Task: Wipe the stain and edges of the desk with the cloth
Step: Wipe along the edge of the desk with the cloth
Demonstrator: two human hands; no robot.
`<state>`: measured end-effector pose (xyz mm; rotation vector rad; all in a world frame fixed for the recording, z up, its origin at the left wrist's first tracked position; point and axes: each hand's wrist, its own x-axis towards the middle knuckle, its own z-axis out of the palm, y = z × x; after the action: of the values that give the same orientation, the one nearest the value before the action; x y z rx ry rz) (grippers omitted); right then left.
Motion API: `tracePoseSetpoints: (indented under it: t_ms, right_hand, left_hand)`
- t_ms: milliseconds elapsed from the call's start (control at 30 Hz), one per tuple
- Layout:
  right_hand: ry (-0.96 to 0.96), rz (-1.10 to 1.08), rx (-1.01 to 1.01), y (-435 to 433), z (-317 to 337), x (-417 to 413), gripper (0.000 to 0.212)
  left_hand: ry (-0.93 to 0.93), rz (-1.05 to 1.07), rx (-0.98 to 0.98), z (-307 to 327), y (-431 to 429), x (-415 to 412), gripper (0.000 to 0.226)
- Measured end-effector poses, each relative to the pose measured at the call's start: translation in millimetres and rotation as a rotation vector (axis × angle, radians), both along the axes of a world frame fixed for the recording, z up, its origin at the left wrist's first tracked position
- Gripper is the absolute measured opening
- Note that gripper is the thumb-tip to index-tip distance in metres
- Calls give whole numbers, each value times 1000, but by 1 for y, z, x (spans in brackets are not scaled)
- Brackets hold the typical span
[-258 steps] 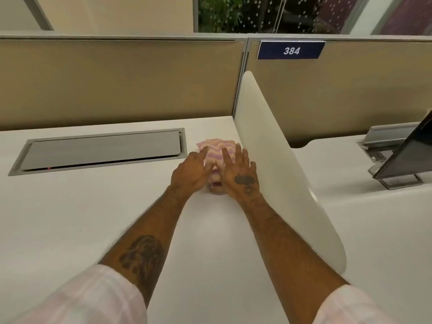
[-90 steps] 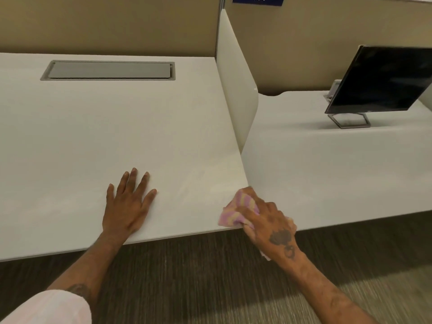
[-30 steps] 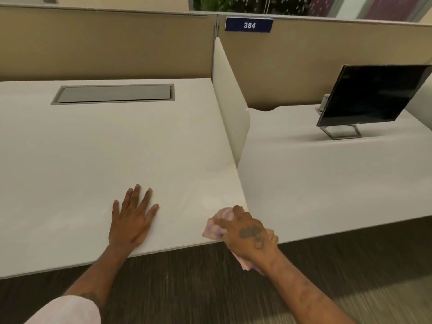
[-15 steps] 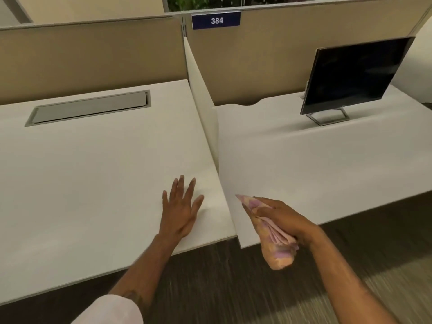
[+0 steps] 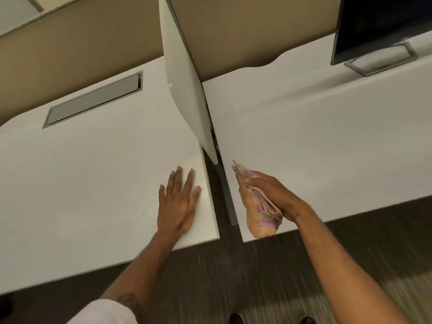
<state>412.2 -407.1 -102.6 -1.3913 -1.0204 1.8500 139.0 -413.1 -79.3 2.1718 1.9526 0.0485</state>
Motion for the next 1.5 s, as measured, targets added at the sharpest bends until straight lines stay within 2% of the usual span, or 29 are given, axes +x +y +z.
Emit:
tracePoseSetpoints:
  t_ms: [167, 333, 900, 1200, 1500]
  right_hand:
    - [30, 55, 41, 24, -16, -9, 52]
    - [72, 41, 91, 44, -29, -18, 43]
    - [163, 119, 297, 92, -31, -69, 45]
    - [103, 121, 286, 86, -22, -72, 44]
    - [159, 89, 225, 33, -32, -74, 44]
  left_hand:
    - [-37, 16, -2, -1, 0, 1, 66]
    - [-39, 28, -3, -3, 1, 1, 64]
    - [-55, 21, 28, -8, 2, -1, 57]
    - [-52, 21, 28, -8, 2, -1, 53]
    - [-72, 22, 40, -11, 2, -3, 51]
